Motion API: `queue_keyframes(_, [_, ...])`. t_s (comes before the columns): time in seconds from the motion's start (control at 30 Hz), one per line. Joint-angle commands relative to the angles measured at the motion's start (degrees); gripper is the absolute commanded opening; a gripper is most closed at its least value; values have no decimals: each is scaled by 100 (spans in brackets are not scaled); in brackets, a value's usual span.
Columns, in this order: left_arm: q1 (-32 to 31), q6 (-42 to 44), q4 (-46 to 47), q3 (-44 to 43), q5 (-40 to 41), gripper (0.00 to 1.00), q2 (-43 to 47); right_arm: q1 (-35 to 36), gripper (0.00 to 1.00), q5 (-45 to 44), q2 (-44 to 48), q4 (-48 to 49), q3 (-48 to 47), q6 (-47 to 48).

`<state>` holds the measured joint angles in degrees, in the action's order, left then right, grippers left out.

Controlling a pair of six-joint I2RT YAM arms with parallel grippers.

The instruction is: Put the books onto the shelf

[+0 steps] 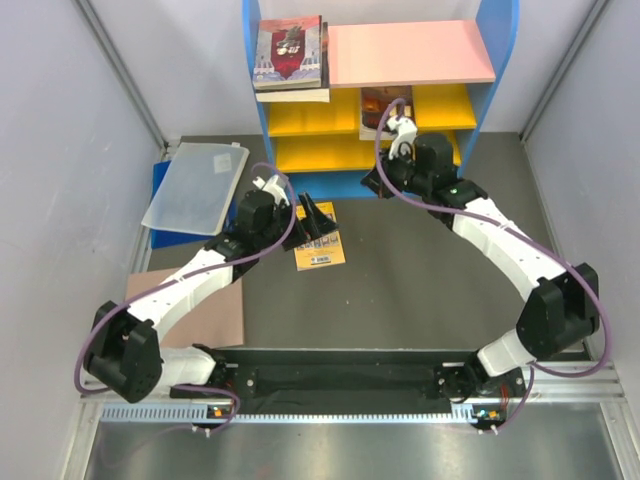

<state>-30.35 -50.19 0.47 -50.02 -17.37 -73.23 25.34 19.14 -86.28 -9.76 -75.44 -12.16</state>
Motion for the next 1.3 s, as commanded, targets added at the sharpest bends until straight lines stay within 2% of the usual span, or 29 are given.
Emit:
queue_keyframes(0.0, [178, 774, -968, 98, 567, 99, 37, 304, 0, -130, 199, 140, 528, -232])
queue_keyframes(0.2, [555, 994, -1154, 229, 454, 99, -288, 524, 0, 73, -29, 843, 1408, -1137])
queue_keyframes(0.37, [1039, 994, -1110, 537, 207, 99, -402, 735, 0, 117, -704, 932, 1436, -1455])
queue_keyframes(0.47, [1250, 1056, -1198, 563, 190, 99, -455, 928, 0, 38, -1126, 932, 1130, -1500])
queue_keyframes(0.77, [1382, 941, -1137, 370, 50, 99, -990, 1438, 0, -524, -2681, -332, -557, -1218])
queue_keyframes(0.9, [1391, 854, -909, 291, -179, 99, -1464, 1614, 0, -1297, -3227, -1246, -1305, -1043])
queue_keyframes(1.1, [1374, 660, -390, 142, -399, 97, -2045, 1746, 0, -1878, -3492, -1818, -1526, -1007])
queue_keyframes(1.27, [1365, 599, -153, -104, -452, 86, -2204, 1755, 0, -1896, -3483, -1916, -1465, -946])
